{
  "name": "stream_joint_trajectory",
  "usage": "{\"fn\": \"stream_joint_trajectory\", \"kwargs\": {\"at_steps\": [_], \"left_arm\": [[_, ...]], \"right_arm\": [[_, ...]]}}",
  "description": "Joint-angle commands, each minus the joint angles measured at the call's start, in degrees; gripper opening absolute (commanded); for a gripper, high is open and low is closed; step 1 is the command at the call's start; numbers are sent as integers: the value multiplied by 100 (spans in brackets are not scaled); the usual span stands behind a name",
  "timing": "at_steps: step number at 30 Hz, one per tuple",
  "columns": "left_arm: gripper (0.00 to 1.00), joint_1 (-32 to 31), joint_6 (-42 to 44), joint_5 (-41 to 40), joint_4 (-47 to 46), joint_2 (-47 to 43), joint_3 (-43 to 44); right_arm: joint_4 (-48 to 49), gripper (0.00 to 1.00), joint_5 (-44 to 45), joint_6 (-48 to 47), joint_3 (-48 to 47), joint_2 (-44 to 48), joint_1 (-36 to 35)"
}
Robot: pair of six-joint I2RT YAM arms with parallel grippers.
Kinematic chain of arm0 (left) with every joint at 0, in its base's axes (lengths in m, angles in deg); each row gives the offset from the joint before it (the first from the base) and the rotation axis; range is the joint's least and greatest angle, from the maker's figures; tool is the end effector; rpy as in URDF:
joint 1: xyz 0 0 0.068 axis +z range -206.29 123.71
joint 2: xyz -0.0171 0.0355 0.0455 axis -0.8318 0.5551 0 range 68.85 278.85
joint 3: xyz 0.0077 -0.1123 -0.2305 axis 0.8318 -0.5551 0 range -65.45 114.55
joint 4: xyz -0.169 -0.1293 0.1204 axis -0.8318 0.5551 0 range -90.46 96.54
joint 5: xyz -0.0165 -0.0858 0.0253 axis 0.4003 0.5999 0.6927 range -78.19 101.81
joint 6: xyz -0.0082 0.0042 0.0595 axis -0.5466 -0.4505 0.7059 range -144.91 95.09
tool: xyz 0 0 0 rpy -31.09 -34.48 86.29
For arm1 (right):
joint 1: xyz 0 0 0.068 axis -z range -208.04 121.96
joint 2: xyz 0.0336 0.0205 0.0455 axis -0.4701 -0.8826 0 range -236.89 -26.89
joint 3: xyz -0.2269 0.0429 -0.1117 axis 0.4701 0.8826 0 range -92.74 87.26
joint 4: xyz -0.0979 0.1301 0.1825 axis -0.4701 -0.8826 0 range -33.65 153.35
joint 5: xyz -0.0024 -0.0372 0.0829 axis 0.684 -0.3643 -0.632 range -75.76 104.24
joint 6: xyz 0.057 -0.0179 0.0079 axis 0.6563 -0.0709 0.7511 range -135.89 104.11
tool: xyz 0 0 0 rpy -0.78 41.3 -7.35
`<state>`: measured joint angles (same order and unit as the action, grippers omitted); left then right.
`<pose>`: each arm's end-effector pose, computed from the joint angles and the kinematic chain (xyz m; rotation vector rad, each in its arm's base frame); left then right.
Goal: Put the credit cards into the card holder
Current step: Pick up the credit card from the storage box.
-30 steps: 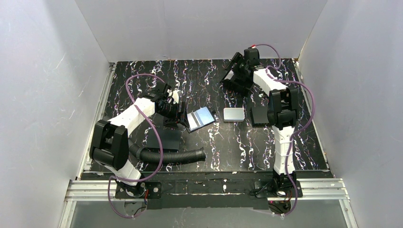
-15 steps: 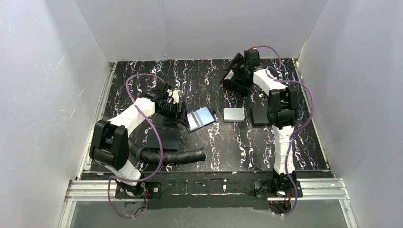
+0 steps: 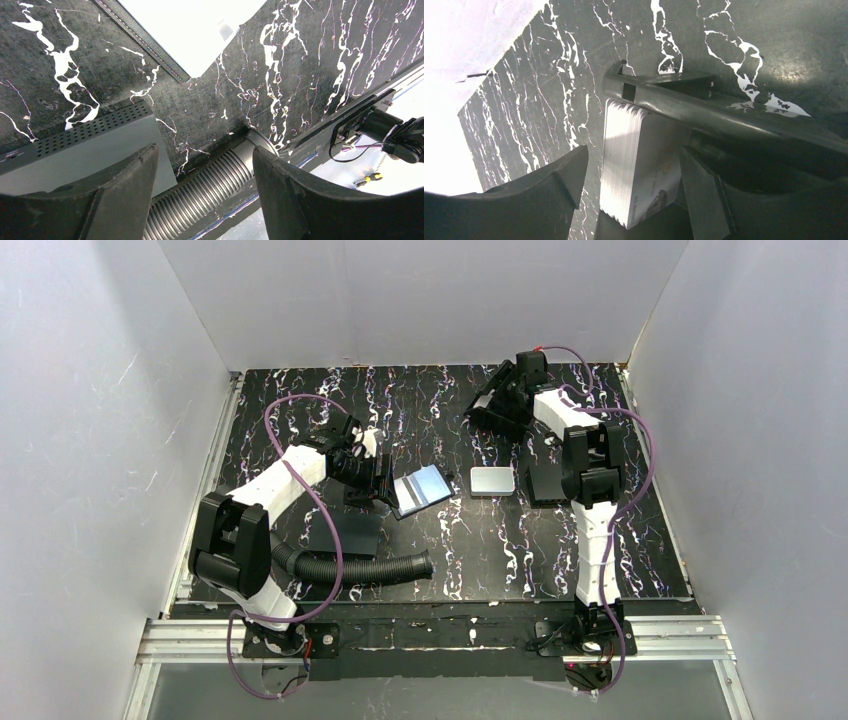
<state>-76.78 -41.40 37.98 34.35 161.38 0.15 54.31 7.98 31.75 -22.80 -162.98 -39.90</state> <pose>0.2876 -0.1284 0.2108 0.2527 2.6976 -0.8122 0.5129 0.1126 0.1712 0.6352 2.1770 0.6922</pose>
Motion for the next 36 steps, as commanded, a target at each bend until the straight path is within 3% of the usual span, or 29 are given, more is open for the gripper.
{"fn": "stream_joint_trajectory", "kwargs": {"at_steps": [1, 36], "left_arm": [[67, -25, 72, 91, 125, -16, 171], [67, -39, 119, 106, 123, 28, 180]], "right_arm": [[447, 72, -154, 169, -155, -20, 41], [626, 42, -343, 324, -41, 122, 123]]}}
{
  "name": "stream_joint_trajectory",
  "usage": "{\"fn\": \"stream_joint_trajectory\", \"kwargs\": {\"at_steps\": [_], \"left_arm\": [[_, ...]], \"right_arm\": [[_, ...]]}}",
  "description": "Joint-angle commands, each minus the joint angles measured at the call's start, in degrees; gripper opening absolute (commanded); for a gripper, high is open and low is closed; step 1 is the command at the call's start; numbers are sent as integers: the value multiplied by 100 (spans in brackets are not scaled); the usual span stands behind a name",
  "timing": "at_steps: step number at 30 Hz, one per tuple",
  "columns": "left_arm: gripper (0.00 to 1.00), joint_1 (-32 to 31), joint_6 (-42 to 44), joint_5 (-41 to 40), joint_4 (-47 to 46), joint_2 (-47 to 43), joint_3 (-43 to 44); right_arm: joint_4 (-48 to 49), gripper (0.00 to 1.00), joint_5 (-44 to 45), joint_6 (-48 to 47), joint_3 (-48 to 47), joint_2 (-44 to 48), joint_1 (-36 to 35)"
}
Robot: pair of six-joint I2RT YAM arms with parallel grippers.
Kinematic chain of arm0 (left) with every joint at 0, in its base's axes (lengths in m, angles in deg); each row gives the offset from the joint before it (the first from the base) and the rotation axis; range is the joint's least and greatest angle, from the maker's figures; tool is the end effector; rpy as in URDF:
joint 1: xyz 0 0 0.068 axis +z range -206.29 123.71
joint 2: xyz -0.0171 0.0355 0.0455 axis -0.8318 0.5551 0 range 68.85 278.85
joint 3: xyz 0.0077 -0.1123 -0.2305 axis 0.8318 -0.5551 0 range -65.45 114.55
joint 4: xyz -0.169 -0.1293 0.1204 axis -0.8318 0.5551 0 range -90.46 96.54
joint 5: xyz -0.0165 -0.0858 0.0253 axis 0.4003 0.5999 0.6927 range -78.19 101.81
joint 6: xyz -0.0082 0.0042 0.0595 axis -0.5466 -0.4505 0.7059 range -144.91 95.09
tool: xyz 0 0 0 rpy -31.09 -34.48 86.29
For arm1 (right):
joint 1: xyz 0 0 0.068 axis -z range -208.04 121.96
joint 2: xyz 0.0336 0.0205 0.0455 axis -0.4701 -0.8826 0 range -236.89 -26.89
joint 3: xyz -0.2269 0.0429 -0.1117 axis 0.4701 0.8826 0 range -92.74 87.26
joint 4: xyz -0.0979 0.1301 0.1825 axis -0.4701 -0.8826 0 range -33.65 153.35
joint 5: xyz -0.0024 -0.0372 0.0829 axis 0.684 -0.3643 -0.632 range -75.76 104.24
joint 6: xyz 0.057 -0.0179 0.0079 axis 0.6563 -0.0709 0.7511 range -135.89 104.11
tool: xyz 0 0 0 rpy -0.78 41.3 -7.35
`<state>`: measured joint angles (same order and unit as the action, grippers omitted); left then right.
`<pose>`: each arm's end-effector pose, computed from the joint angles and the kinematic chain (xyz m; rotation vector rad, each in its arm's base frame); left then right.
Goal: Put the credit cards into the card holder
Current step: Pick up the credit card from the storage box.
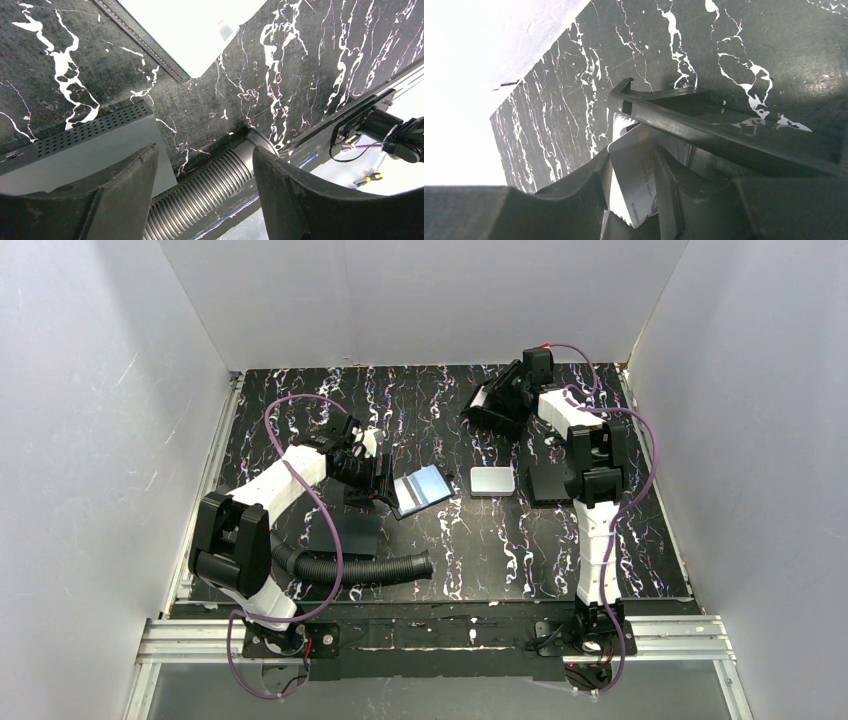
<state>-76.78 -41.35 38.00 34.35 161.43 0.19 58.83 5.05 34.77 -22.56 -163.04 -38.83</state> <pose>0.2878 -0.1285 0.2107 0.2540 2.6975 -0.8124 0.5188 0.1061 0.1772 0.6577 2.1081 0.7920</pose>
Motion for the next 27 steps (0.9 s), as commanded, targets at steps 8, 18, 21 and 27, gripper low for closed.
{"fn": "stream_joint_trajectory", "kwargs": {"at_steps": [8, 18, 21, 27], "left_arm": [[67, -39, 106, 108, 123, 21, 182], [67, -56, 112, 135, 121, 41, 181], [67, -63, 115, 131, 116, 41, 187], [67, -78, 124, 146, 114, 59, 187]], "right_arm": [[-91, 34, 57, -115, -210, 125, 21], [-29, 25, 16, -149, -158, 188, 28], [2, 27, 11, -177, -133, 241, 31], [9, 37, -25, -176, -145, 250, 29]]}}
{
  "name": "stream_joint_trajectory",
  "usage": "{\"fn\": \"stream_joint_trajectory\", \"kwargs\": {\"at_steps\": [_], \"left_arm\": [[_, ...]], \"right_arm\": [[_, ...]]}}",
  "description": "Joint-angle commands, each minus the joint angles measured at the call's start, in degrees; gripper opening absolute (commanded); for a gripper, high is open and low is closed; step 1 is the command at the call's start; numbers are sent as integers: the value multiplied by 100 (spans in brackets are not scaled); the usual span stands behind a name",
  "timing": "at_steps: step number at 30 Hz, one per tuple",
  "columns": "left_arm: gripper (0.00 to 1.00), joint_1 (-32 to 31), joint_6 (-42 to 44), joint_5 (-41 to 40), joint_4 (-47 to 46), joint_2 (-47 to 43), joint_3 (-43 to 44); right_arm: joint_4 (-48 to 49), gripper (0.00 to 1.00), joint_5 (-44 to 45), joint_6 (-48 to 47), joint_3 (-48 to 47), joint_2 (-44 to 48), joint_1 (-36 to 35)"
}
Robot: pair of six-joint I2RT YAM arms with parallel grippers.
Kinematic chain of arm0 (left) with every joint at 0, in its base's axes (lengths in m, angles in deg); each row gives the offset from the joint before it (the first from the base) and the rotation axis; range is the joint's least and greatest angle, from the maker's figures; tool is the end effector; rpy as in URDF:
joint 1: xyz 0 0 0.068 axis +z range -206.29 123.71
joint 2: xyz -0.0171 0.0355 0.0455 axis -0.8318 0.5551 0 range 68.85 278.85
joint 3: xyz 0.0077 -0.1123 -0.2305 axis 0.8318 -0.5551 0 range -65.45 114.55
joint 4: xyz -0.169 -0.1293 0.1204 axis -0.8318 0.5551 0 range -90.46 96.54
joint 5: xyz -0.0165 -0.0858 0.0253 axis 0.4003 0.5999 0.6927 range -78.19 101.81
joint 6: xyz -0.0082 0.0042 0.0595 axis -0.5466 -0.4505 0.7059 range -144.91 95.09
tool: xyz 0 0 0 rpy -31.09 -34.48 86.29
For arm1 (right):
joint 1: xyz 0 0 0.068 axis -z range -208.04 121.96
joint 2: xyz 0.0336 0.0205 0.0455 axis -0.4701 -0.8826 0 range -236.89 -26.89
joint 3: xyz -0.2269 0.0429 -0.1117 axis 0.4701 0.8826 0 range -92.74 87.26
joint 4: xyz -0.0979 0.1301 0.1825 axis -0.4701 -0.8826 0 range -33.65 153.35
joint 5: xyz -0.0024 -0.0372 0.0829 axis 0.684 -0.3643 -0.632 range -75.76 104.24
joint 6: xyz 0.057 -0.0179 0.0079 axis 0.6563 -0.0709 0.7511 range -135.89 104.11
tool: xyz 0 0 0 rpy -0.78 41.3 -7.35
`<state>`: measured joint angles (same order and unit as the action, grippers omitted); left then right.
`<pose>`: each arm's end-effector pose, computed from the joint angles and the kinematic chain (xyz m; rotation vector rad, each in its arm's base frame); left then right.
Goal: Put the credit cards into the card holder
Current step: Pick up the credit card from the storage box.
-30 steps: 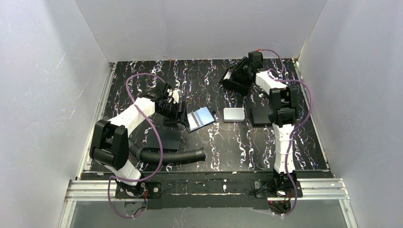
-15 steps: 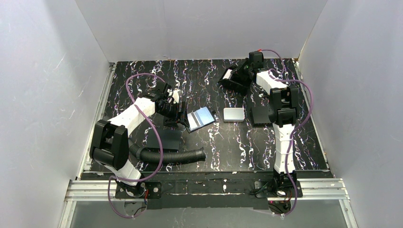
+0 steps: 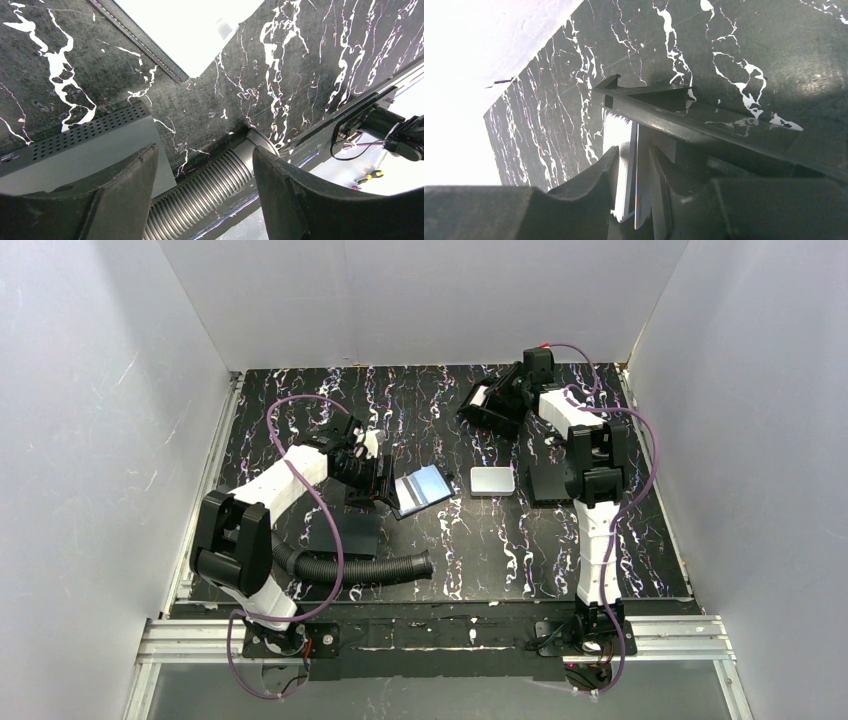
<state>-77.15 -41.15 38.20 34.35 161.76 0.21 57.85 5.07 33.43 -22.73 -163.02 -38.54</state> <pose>0.2875 -0.1307 0.2092 0.2674 2.7022 -0.8172 0.5186 0.1033 0.1767 0.6428 2.1226 0.7709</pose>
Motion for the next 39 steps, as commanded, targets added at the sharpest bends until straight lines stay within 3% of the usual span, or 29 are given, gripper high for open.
{"fn": "stream_joint_trajectory", "kwargs": {"at_steps": [1, 17, 29, 39], "left_arm": [[67, -41, 103, 128, 114, 25, 189], [67, -50, 112, 124, 114, 14, 199], [67, -61, 121, 135, 112, 15, 205], [67, -63, 118, 146, 106, 18, 192]], "right_arm": [[116, 37, -44, -39, -132, 243, 1], [321, 29, -120, 32, -59, 343, 7], [400, 28, -153, 68, -89, 379, 4], [358, 16, -159, 35, -110, 340, 4]]}}
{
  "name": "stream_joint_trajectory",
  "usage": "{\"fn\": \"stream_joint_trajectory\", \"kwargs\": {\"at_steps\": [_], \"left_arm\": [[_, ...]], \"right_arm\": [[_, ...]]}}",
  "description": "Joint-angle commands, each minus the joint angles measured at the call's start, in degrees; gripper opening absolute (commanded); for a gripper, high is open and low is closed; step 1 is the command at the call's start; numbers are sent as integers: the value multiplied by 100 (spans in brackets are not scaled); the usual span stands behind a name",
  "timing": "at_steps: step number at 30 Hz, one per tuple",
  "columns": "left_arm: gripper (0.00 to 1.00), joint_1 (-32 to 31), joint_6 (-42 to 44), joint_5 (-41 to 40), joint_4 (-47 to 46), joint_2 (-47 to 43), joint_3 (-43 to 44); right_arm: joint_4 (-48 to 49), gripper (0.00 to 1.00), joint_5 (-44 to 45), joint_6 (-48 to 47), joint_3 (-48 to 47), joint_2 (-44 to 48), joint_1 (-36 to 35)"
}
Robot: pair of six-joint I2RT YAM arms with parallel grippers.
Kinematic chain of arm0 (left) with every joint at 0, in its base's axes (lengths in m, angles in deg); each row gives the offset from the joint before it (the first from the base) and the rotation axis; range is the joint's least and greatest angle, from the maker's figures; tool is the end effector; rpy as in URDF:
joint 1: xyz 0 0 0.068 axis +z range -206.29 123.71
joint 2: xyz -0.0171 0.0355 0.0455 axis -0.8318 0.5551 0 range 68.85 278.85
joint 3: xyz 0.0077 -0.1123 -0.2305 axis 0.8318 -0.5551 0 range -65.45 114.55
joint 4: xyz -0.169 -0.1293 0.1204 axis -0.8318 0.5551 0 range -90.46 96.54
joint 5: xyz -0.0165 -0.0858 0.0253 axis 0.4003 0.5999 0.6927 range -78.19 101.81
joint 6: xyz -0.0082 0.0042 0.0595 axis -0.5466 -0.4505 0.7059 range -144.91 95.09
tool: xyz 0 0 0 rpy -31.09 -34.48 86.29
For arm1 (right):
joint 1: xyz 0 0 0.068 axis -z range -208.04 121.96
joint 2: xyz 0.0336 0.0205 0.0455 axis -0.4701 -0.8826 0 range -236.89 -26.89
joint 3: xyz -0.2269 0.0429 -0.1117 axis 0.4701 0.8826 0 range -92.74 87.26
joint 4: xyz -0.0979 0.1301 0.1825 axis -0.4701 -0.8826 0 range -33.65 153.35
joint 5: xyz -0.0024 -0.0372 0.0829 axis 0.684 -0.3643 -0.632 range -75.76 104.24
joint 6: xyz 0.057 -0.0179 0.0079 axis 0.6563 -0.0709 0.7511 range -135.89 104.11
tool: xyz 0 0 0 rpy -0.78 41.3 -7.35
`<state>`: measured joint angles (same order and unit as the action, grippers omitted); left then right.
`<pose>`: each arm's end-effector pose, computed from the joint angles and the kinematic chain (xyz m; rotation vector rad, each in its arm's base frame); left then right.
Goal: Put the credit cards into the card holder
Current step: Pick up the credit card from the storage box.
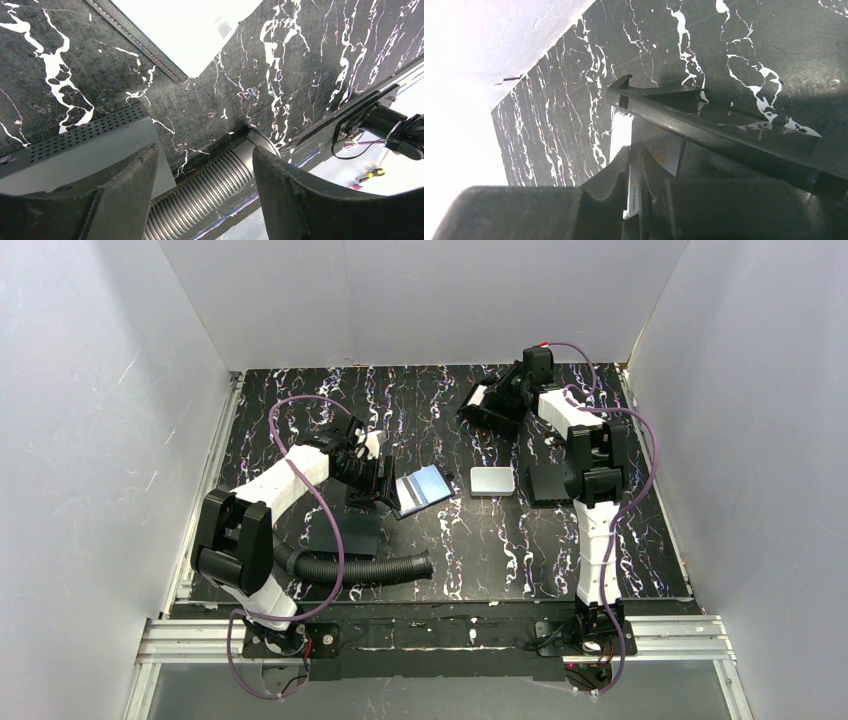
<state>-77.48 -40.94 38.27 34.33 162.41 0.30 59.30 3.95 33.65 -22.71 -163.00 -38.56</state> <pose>0.2879 -0.1329 0.2063 0.2784 2.7111 -0.8180 0.5198 0.1046 0.1794 0.6256 2.1052 0.8022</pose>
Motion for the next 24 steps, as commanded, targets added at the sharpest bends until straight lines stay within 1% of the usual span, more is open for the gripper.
{"fn": "stream_joint_trajectory", "kwargs": {"at_steps": [1, 8, 17, 24], "left_arm": [[67, -27, 93, 139, 109, -40, 184], [67, -34, 91, 148, 108, -37, 204], [67, -34, 101, 141, 107, -48, 201], [66, -34, 104, 140, 116, -51, 200]], "right_arm": [[226, 16, -53, 20, -113, 351, 7], [251, 14, -69, 59, -129, 462, 7], [253, 8, -122, 114, -157, 519, 15], [52, 1, -65, 94, -235, 561, 15]]}}
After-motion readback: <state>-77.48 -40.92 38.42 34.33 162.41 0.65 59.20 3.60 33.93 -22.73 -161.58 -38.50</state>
